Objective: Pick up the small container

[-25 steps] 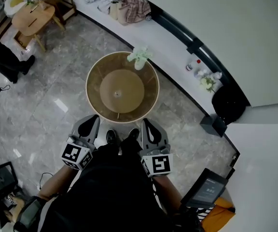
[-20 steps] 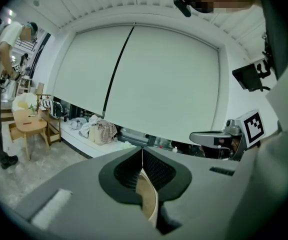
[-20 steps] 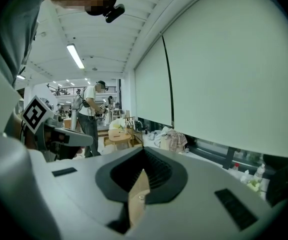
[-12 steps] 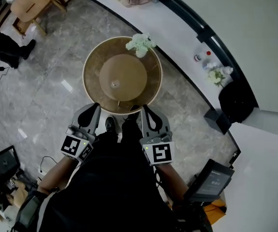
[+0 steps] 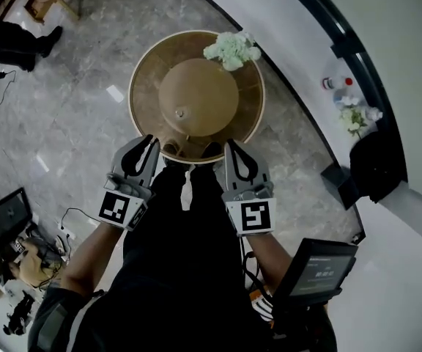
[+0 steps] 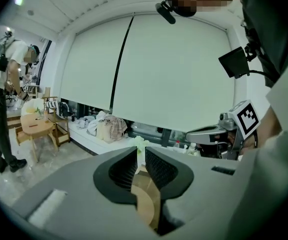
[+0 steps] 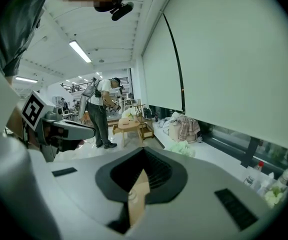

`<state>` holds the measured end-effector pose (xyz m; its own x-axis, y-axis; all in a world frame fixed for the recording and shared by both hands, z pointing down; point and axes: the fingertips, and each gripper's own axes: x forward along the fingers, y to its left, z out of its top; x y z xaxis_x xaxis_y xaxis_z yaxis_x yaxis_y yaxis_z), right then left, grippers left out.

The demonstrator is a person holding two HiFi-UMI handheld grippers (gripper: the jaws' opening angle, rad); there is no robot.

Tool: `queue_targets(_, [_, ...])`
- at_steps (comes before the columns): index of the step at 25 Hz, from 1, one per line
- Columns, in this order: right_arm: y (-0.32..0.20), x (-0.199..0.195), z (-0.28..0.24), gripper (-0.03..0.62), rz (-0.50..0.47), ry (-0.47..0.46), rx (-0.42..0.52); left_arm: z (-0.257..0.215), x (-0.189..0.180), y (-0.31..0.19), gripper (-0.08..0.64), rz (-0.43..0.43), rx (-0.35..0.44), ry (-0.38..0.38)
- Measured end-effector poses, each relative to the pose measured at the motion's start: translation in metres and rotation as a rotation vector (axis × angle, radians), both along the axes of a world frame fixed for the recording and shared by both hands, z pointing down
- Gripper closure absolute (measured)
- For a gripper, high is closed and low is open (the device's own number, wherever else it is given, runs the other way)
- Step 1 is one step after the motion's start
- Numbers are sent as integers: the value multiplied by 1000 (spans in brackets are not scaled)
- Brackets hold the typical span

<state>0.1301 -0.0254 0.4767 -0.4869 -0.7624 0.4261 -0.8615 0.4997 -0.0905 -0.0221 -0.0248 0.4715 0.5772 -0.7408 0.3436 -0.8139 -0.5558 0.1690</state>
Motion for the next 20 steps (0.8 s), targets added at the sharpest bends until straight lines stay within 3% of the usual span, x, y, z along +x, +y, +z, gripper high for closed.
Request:
queue_targets(4, [-16, -10, 20, 589, 1, 16, -3, 37, -3, -9, 513, 23, -65, -66])
queue_targets(10, [-28, -27, 64, 589, -13, -25, -59, 102, 4, -19, 428, 93, -163, -44])
queue_targets(13, [-29, -36, 91, 589, -20, -33, -98, 137, 1, -27, 369, 112, -171, -68])
queue_targets(20, [-29, -29, 140, 509, 25, -26, -172, 224, 1, -36, 286, 178, -218, -165])
